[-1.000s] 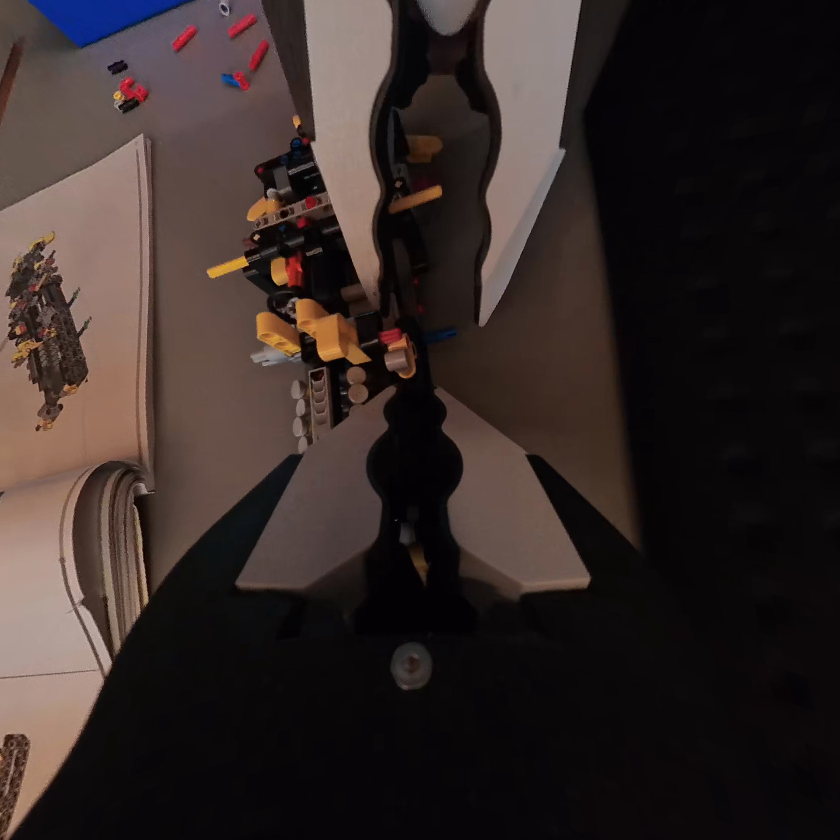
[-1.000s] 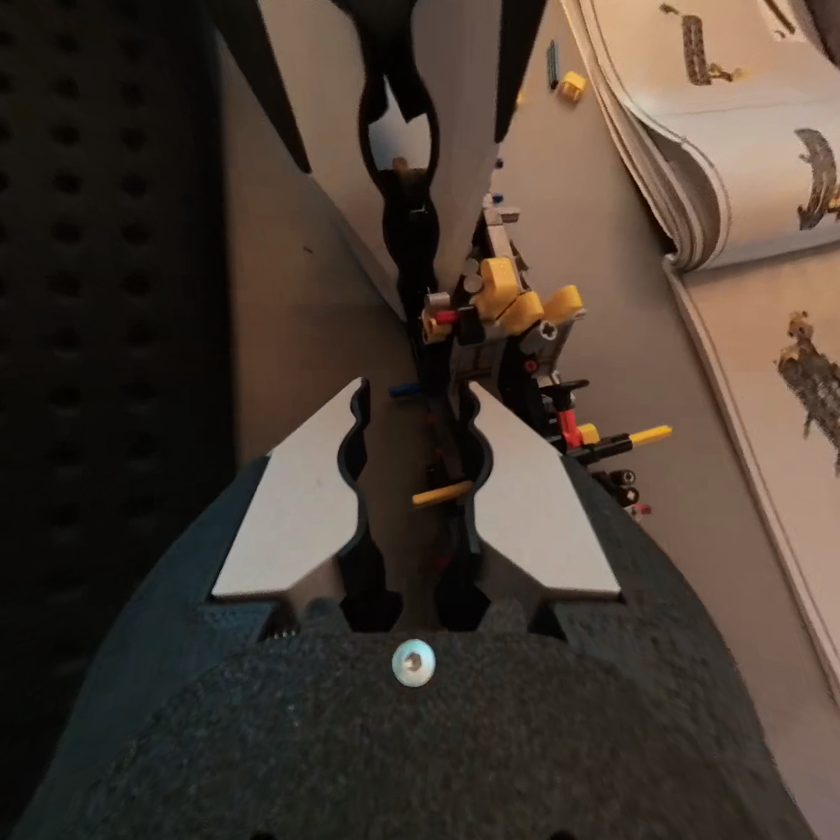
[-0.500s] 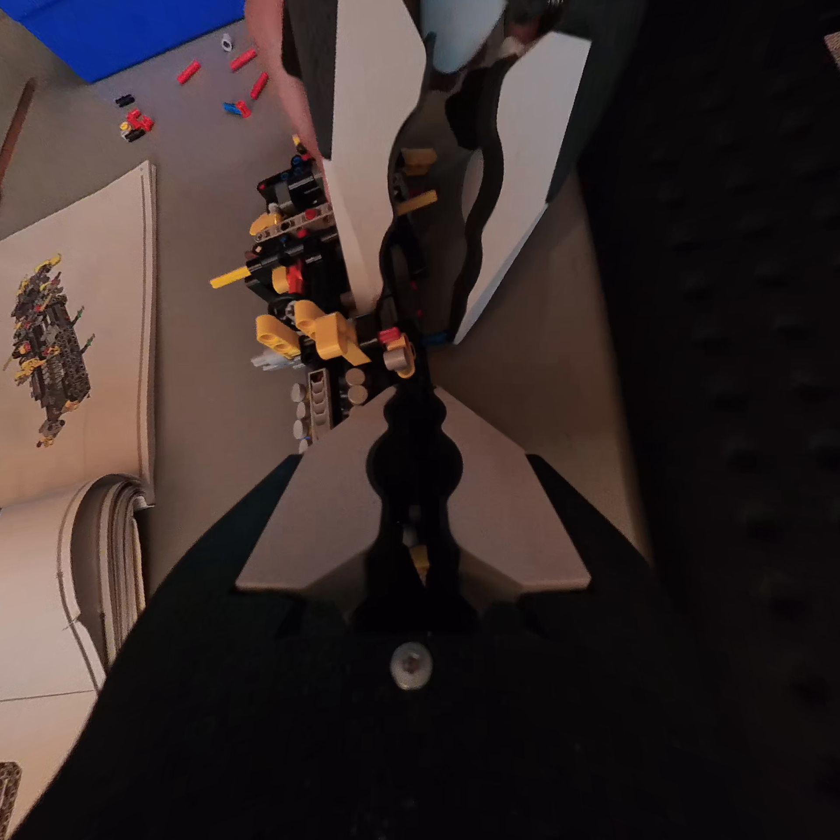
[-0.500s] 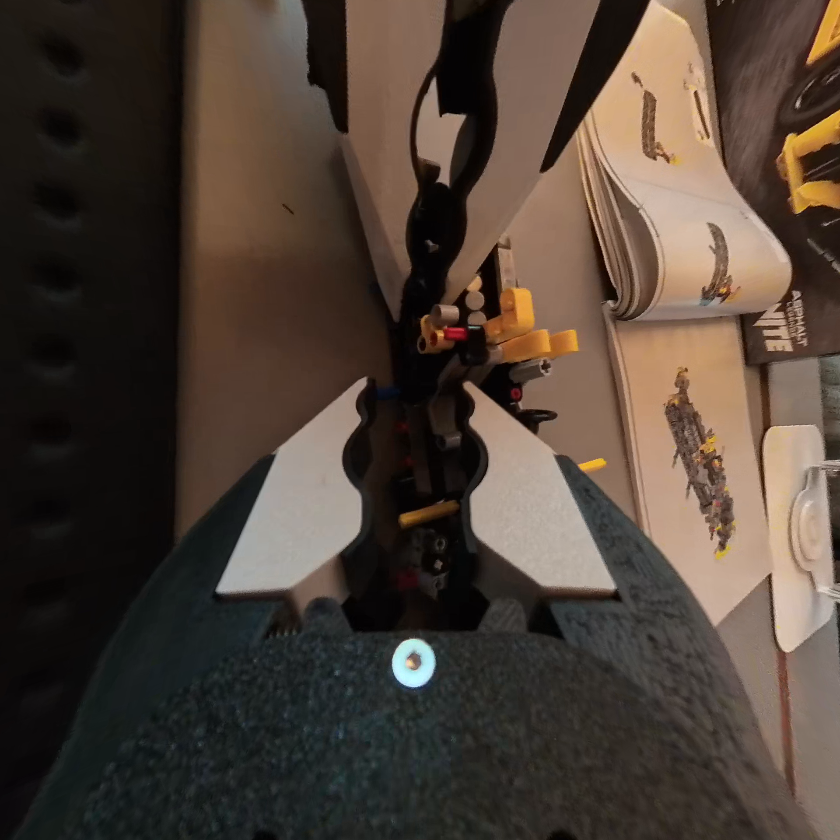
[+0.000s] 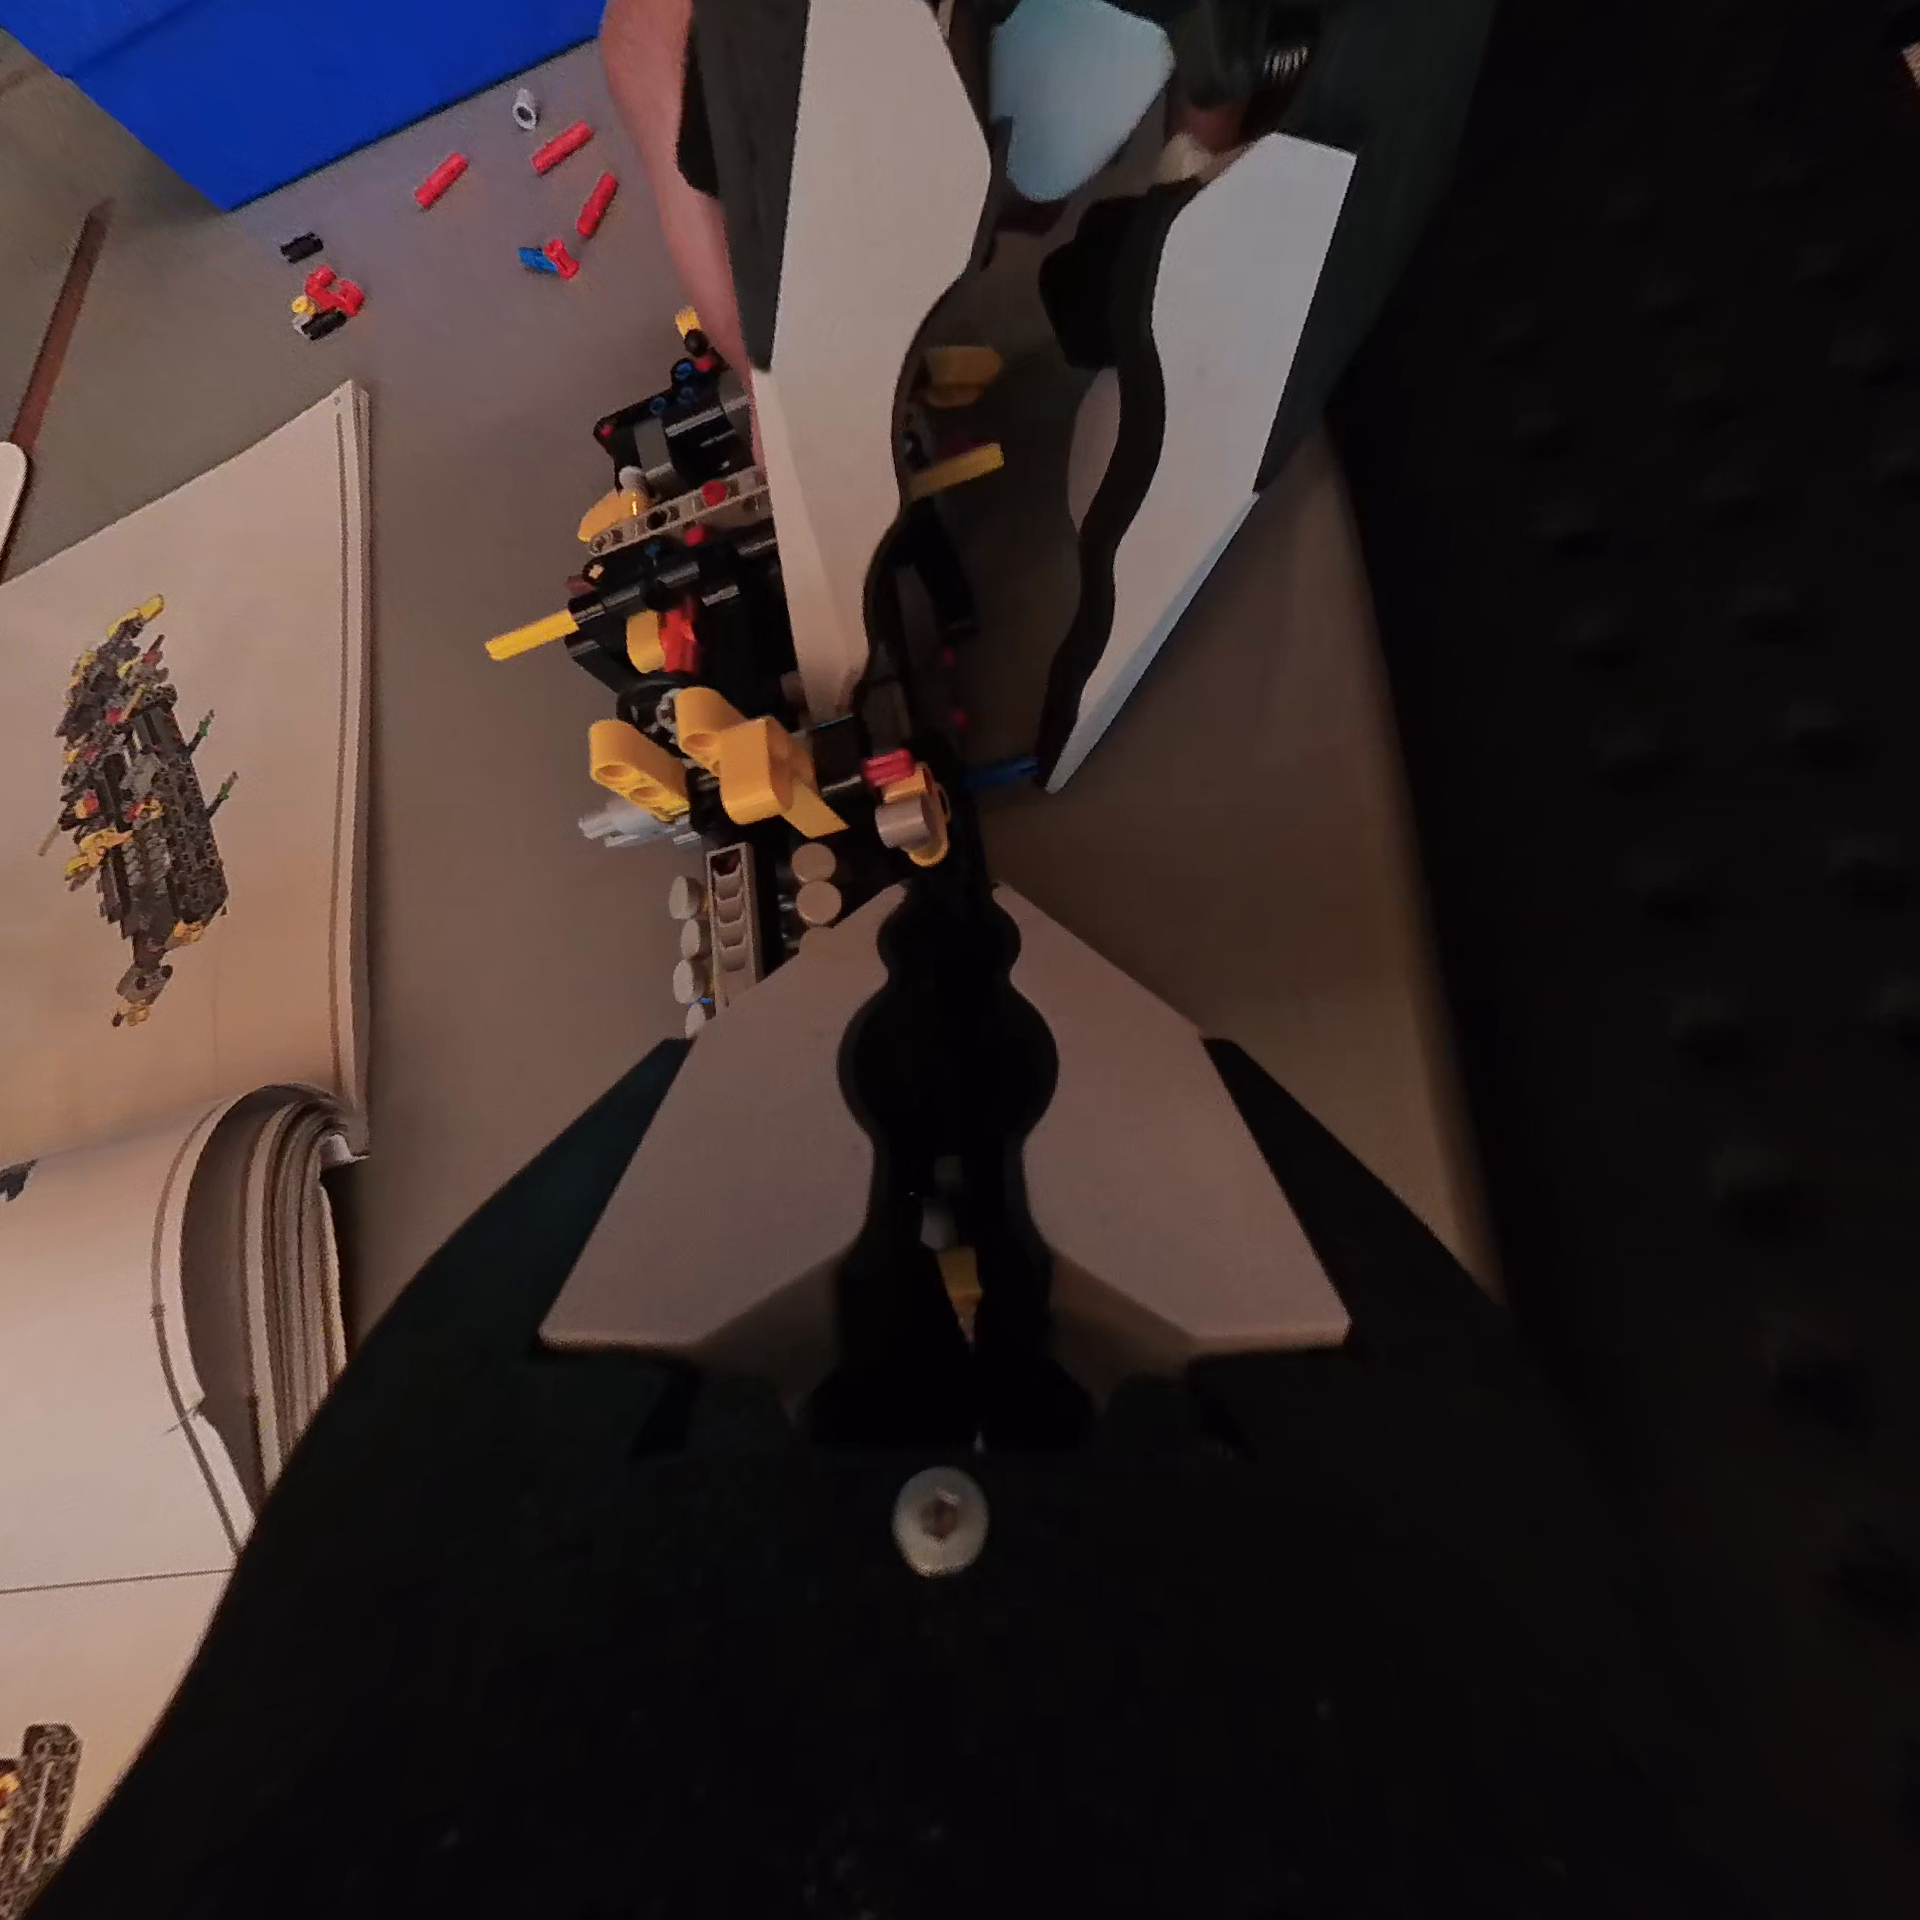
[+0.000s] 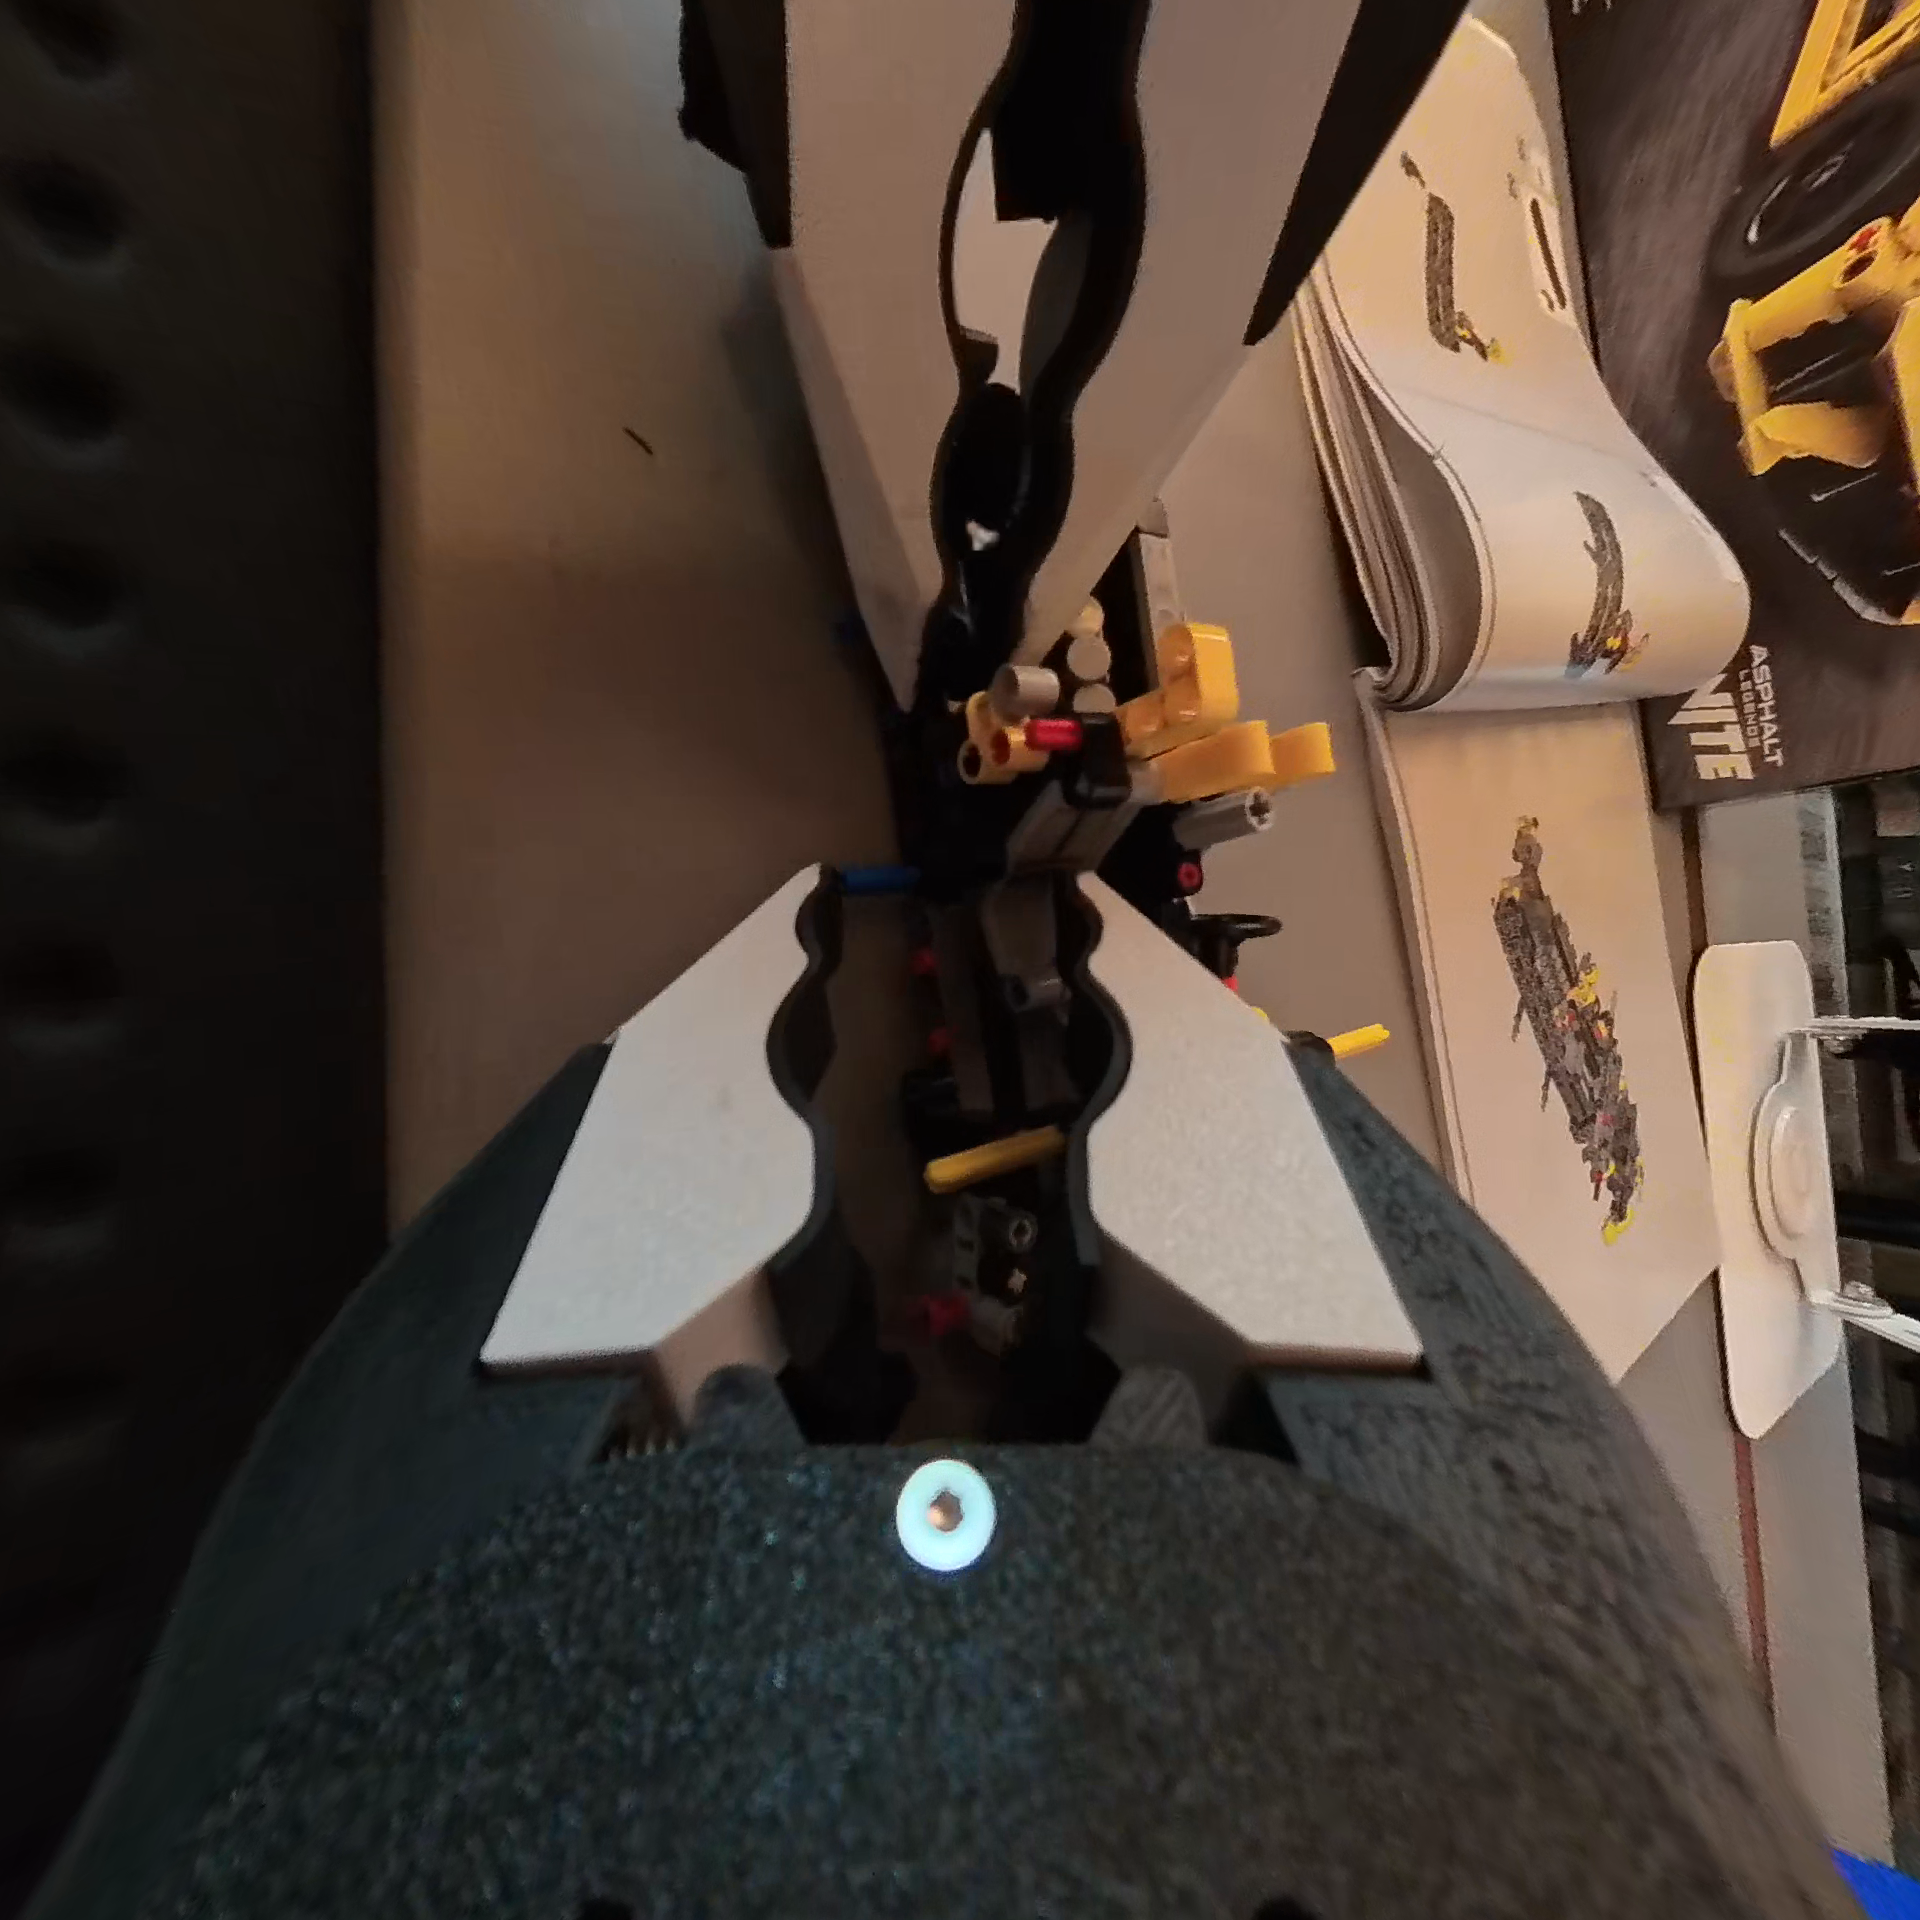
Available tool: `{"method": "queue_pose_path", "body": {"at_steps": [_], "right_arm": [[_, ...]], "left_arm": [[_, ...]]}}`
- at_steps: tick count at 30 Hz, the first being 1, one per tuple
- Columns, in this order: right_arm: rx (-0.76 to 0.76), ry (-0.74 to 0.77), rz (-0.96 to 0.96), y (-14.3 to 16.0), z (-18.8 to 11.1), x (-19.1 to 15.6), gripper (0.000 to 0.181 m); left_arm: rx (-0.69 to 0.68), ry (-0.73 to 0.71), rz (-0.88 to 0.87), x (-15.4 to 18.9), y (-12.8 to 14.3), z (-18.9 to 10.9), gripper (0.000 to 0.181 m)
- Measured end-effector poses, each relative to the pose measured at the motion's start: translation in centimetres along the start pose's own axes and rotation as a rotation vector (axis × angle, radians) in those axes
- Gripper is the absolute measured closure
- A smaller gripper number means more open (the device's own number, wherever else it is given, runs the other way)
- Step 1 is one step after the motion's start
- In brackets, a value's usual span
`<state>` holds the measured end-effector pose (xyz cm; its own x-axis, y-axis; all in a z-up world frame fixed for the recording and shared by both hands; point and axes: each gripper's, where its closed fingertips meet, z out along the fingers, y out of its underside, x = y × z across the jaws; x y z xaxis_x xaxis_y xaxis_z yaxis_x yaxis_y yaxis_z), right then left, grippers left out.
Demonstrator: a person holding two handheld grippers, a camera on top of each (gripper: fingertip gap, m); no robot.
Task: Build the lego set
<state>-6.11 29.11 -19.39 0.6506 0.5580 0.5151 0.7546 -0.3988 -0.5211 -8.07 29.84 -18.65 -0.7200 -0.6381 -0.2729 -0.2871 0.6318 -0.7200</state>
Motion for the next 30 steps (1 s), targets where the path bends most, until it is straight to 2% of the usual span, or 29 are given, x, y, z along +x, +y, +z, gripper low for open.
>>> {"method": "queue_pose_path", "body": {"at_steps": [5, 18, 24, 30], "right_arm": [[-0.038, 0.006, -0.073, 0.01, 0.05, -0.26, 0.150], [-0.037, -0.008, -0.091, 0.13, 0.12, -0.34, 0.152], [-0.027, 0.008, -0.062, 0.05, 0.04, -0.22, 0.150], [0.021, -0.129, 0.112, -0.29, -0.47, -0.05, 0.158]], "left_arm": [[-0.010, -0.009, -0.007, -0.10, 0.03, 0.06, 0.171], [-0.026, -0.004, 0.000, -0.02, -0.03, 0.21, 0.174], [-0.008, -0.010, -0.011, -0.19, -0.02, 0.07, 0.172], [-0.008, -0.011, 0.002, -0.13, -0.01, 0.07, 0.172]]}}
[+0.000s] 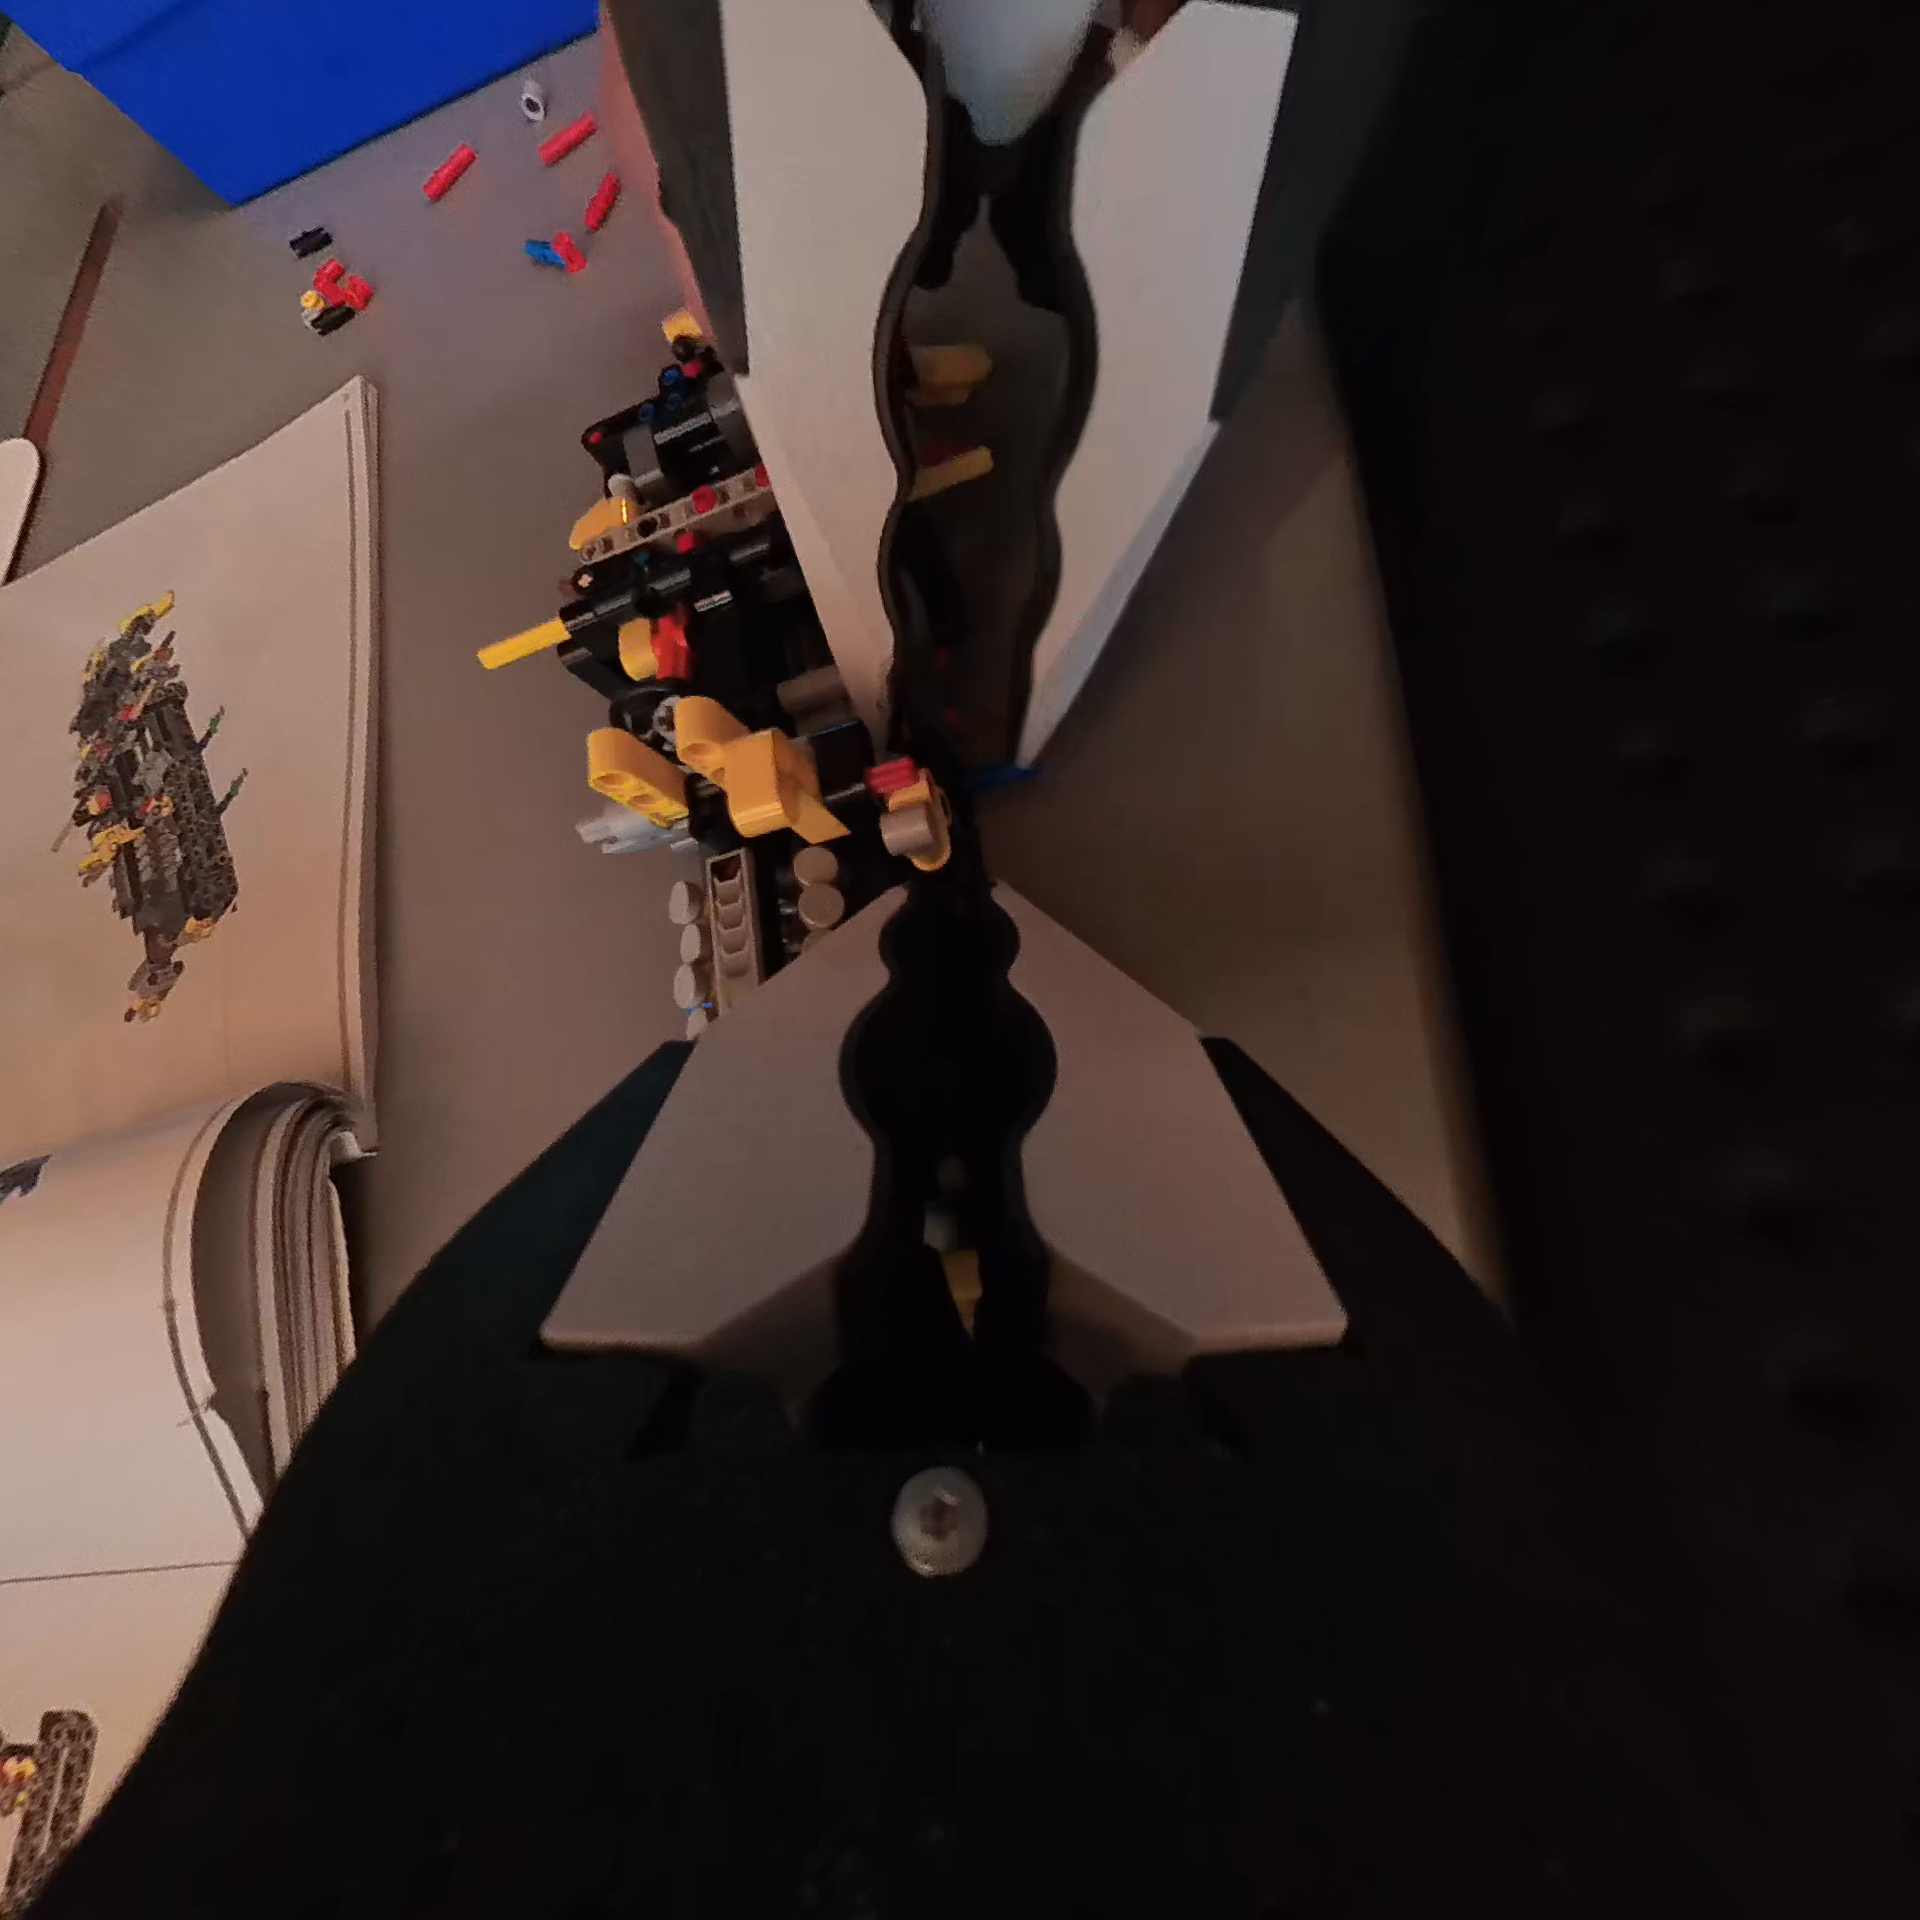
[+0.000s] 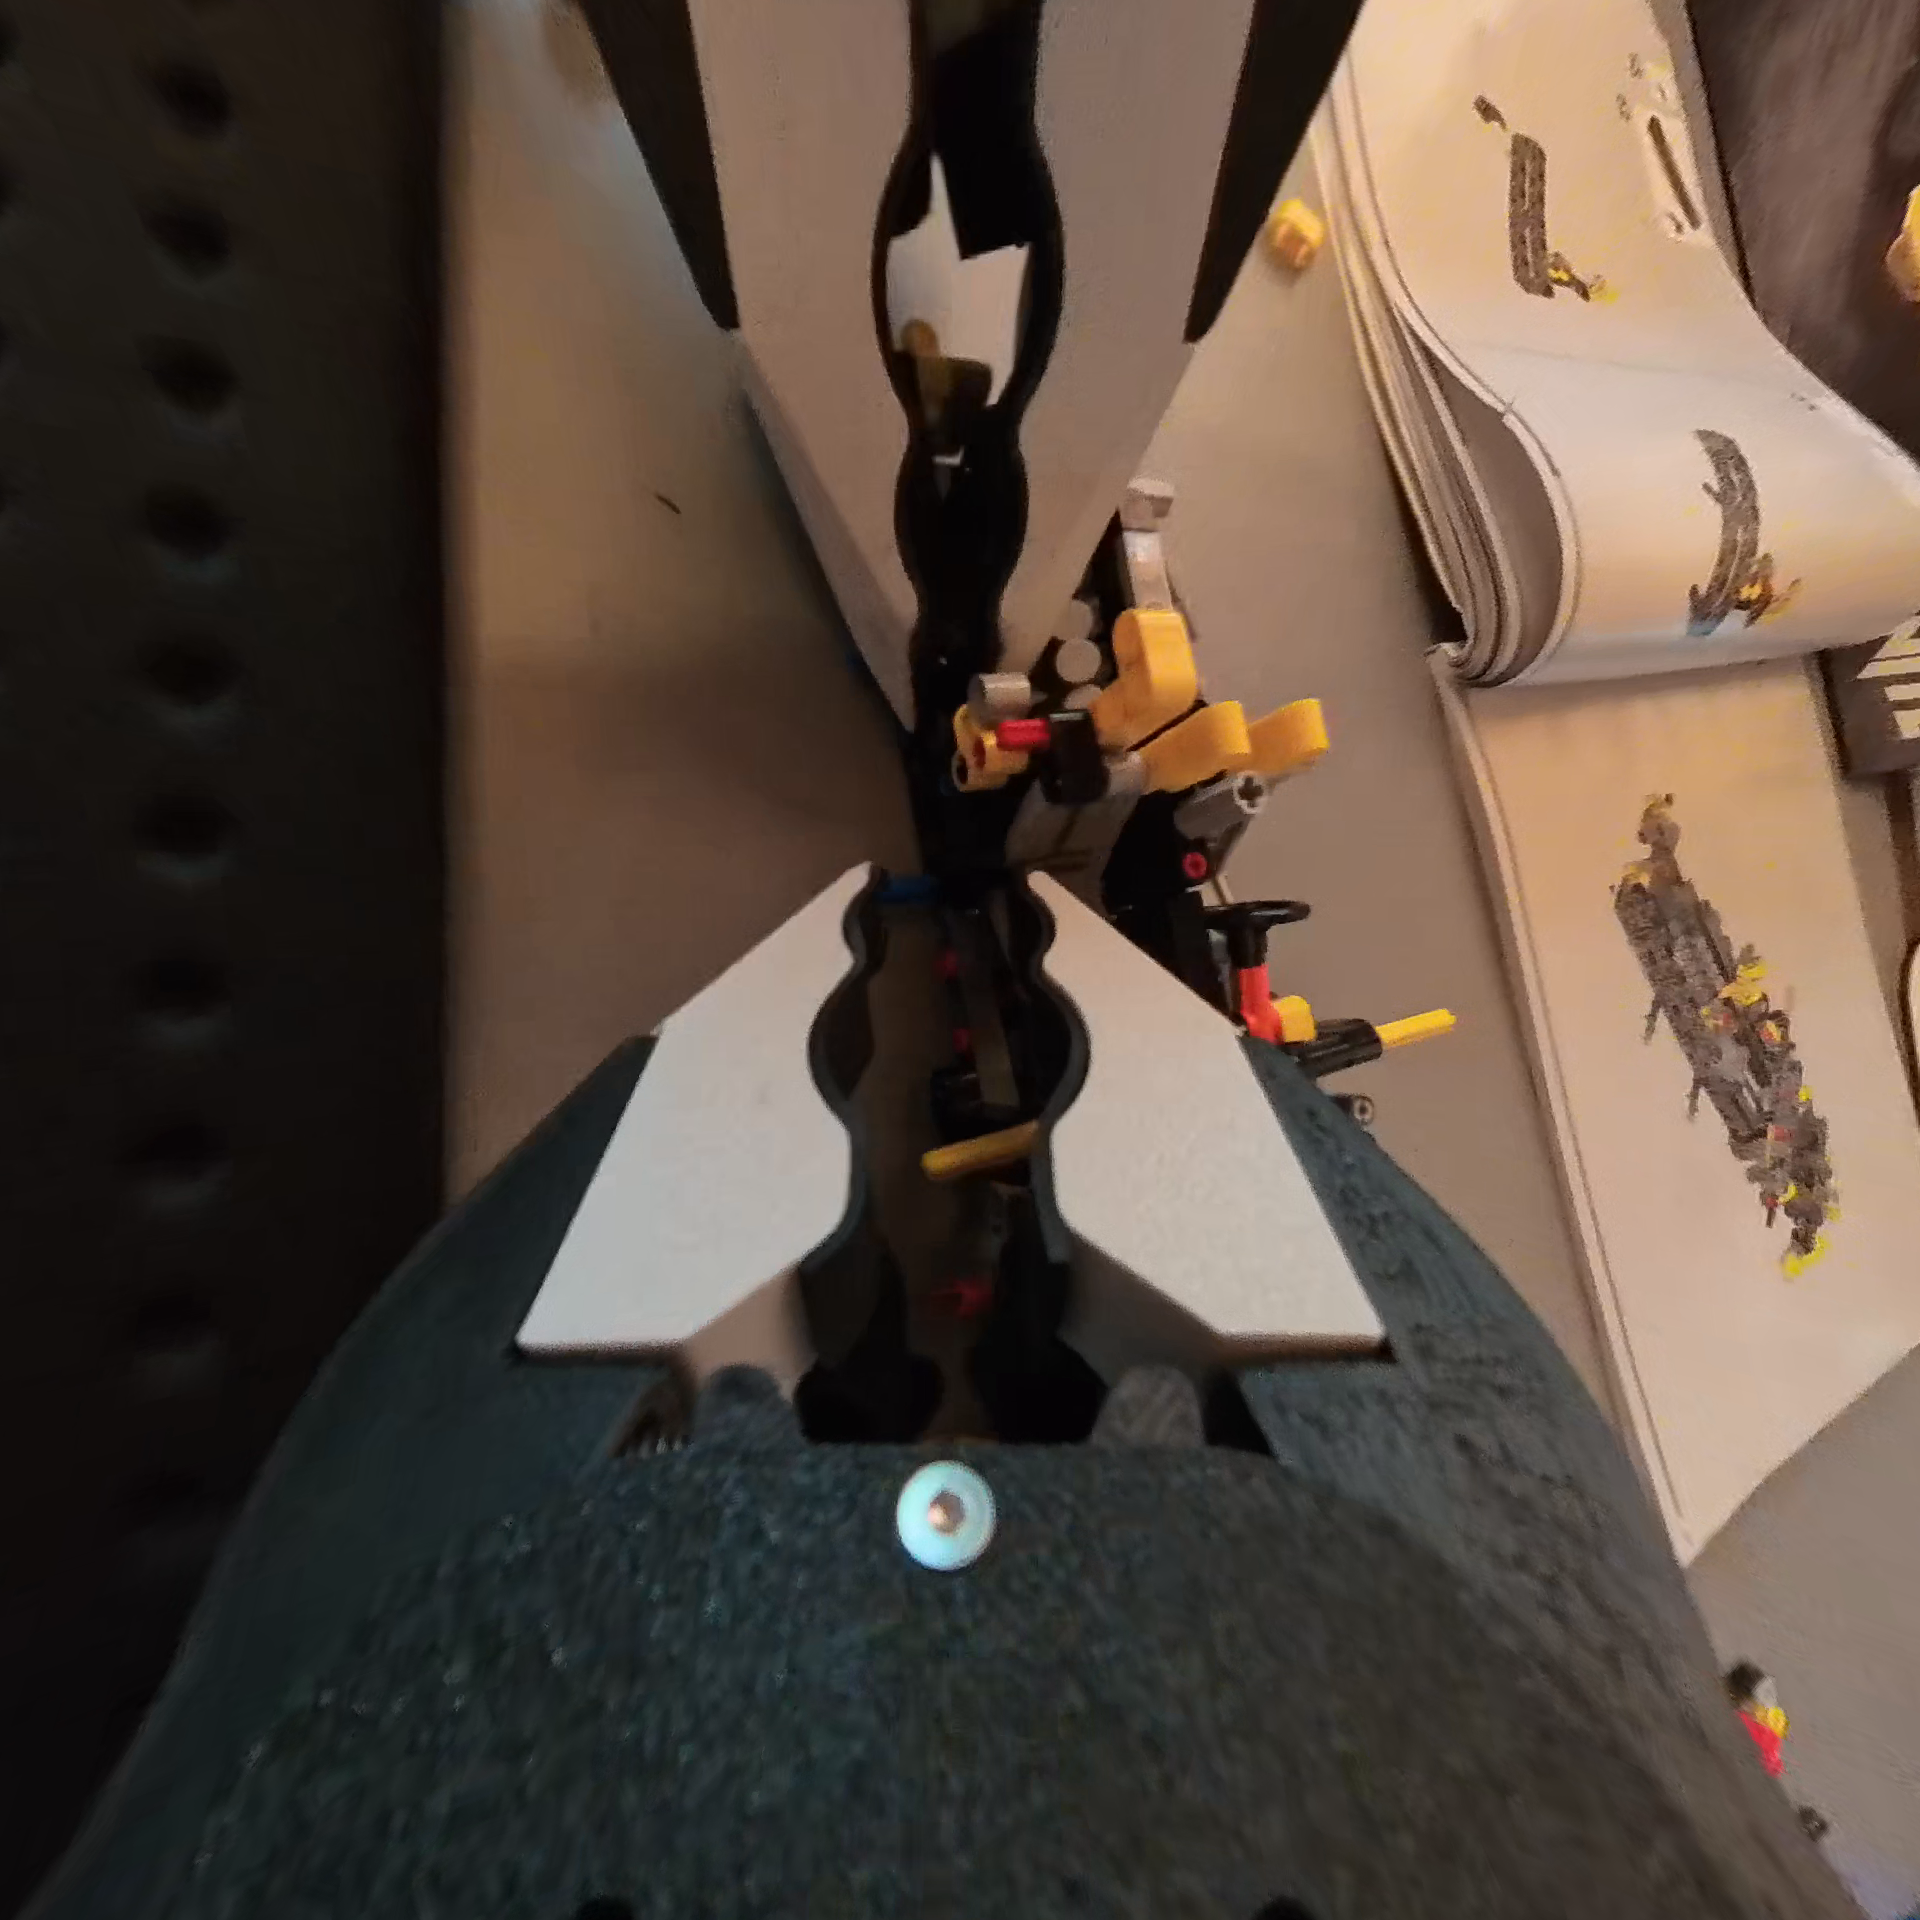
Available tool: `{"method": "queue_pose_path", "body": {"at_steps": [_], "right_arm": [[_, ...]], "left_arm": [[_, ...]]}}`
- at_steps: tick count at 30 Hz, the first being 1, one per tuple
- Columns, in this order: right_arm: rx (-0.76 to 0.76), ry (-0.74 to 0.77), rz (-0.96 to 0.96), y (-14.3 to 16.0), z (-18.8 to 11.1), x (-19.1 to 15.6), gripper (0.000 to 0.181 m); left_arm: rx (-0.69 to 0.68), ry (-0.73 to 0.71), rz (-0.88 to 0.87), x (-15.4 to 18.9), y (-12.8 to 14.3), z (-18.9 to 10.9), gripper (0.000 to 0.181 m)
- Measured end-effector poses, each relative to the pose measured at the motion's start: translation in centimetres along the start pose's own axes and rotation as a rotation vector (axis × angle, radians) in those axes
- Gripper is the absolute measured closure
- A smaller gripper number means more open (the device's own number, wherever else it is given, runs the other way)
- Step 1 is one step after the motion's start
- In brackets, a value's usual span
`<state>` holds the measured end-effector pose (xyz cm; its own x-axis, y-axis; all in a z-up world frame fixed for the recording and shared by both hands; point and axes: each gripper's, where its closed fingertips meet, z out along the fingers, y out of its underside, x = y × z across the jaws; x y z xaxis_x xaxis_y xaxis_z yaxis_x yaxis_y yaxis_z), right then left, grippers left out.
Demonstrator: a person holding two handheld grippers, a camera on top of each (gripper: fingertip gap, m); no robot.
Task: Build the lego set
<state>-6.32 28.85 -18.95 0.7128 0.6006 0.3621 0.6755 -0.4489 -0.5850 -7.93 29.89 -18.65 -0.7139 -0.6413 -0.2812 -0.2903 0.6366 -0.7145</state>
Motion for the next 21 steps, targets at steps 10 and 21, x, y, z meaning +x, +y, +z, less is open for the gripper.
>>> {"method": "queue_pose_path", "body": {"at_steps": [10, 21], "right_arm": [[-0.029, -0.021, 0.038, 0.1, -0.4, 0.6, 0.166], [0.157, 0.185, 0.330, -2.1, -3.3, -1.0, 0.156]], "left_arm": [[0.008, 0.004, 0.025, 0.2, 0.0, 0.0, 0.171], [0.027, 0.004, 0.026, 0.1, -0.1, 0.0, 0.171]]}}
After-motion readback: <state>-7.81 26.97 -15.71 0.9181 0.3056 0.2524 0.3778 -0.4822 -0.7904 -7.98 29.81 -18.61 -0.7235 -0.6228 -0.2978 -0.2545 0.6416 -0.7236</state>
